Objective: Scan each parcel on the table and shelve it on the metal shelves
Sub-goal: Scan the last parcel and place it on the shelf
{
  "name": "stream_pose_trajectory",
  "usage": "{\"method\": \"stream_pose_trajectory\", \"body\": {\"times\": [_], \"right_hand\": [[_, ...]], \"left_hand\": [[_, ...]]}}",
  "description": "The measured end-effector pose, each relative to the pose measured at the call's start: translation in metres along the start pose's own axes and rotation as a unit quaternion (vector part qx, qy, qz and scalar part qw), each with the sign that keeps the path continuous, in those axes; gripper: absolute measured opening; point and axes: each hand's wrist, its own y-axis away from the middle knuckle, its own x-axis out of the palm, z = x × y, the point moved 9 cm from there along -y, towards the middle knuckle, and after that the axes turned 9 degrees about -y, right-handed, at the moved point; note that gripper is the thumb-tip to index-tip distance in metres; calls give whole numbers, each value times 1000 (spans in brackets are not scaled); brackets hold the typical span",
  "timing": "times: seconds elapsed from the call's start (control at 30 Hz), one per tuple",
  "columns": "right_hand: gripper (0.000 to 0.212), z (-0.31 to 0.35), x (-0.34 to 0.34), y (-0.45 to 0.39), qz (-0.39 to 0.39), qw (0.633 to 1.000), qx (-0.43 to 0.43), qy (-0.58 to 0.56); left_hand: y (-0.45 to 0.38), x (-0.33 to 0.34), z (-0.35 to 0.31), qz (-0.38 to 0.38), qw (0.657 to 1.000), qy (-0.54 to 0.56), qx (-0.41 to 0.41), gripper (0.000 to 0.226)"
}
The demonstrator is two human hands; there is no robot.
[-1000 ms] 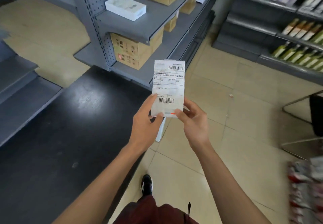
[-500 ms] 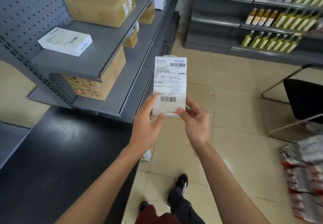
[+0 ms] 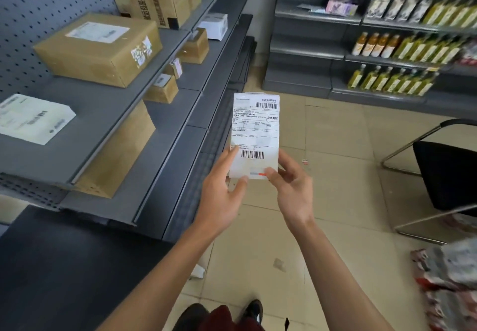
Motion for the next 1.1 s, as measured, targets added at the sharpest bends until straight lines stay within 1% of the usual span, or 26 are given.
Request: {"method": "stream_pose_trajectory", "body": {"times": [0.17, 0.3, 0.53, 0.67, 0.87, 0.97, 1.1], "right_hand": [[50, -2, -8, -50, 17, 1000, -10, 13], [51, -16, -10, -102, 12, 1000, 2, 28], [53, -33, -10, -212, -18, 999, 8, 29], [52, -31, -19, -267, -46, 999, -4, 27], [51, -31, -51, -333, -90, 996, -10, 23], [49, -33, -71, -372, -98, 995, -8, 13], [49, -29, -103, -432, -99, 995, -5, -15]], "left_hand": [[-47, 18, 8, -8, 1000, 5, -16, 68], [-95, 30, 24, -11, 1000, 2, -15, 68], [-208, 51, 46, -1, 1000, 4, 2, 67], [-272, 68, 47, 21, 999, 12, 21, 67], [-345, 106, 41, 32, 999, 0, 41, 67], [-383, 135, 42, 48, 998, -3, 45, 69], [-440, 176, 35, 48, 998, -19, 46, 68]]}}
